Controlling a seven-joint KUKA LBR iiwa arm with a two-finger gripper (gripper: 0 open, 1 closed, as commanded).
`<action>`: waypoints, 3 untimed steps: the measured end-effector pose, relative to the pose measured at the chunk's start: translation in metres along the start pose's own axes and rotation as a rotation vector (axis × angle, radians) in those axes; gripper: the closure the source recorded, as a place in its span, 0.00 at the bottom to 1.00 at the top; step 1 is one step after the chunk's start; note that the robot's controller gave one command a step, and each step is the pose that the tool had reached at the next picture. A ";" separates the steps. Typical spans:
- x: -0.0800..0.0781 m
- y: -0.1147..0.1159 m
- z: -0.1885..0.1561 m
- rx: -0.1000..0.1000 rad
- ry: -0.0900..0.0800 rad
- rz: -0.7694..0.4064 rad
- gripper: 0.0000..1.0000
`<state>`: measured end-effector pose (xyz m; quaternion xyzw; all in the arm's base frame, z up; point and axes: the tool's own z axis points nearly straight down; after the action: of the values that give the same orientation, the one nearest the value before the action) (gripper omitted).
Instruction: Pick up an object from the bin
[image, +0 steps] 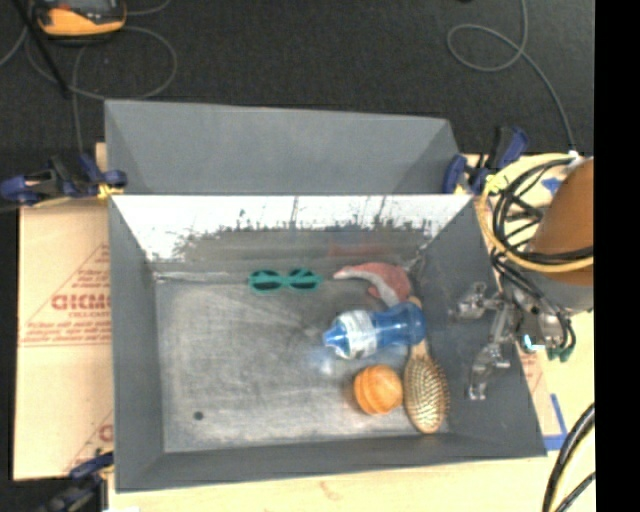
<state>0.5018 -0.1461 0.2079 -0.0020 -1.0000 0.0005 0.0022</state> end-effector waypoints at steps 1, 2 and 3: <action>-0.002 0.000 -0.004 0.002 -0.008 -0.003 0.00; -0.002 0.001 -0.003 0.002 -0.008 -0.005 0.00; -0.005 -0.009 0.062 0.001 -0.012 -0.058 0.00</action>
Offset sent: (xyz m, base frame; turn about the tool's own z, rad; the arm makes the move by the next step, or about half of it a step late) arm 0.0235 0.0473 -0.1152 -0.2646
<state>0.5066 -0.1554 0.1462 0.0270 -0.9996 0.0012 -0.0039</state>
